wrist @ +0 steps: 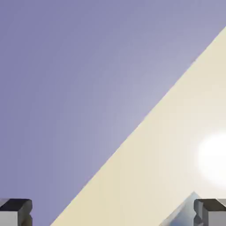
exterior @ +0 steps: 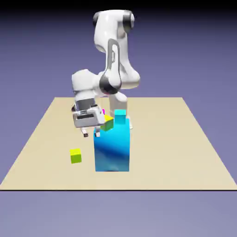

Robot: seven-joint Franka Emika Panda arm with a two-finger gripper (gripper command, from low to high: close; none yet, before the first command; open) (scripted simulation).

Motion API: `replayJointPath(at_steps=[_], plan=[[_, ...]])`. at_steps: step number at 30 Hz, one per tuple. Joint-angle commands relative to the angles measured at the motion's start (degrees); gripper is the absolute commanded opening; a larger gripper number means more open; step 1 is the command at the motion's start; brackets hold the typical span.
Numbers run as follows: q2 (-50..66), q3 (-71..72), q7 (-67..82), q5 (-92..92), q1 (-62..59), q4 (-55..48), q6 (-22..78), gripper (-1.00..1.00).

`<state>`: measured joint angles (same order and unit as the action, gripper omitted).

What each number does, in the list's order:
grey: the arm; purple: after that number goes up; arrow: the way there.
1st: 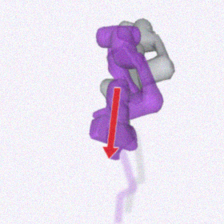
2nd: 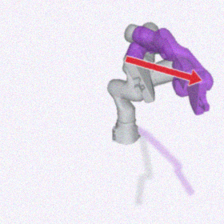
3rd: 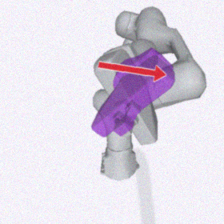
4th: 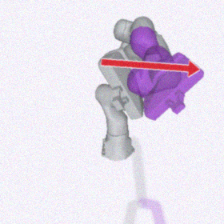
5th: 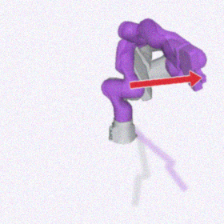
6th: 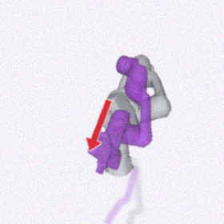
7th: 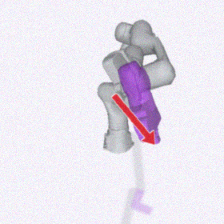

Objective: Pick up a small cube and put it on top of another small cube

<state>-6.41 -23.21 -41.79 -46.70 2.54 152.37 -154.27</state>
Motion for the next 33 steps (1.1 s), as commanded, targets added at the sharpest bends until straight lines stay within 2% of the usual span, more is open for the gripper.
replayJointPath(at_steps=[1, 24, 27, 32, 33], plan=[[1.38, -1.17, 0.06, -2.50, -0.66, -0.04, 1.74, 0.00], [33.08, -20.11, -10.00, -58.70, -20.16, 2.16, 54.32, 0.00], [32.95, -18.49, -12.11, -58.31, -21.78, 3.13, 57.18, 0.00], [40.89, -10.15, -11.16, -68.69, -21.09, -1.78, 58.05, 0.00], [40.89, -10.15, -11.16, -68.69, -21.09, -1.78, 58.05, -1.00]])
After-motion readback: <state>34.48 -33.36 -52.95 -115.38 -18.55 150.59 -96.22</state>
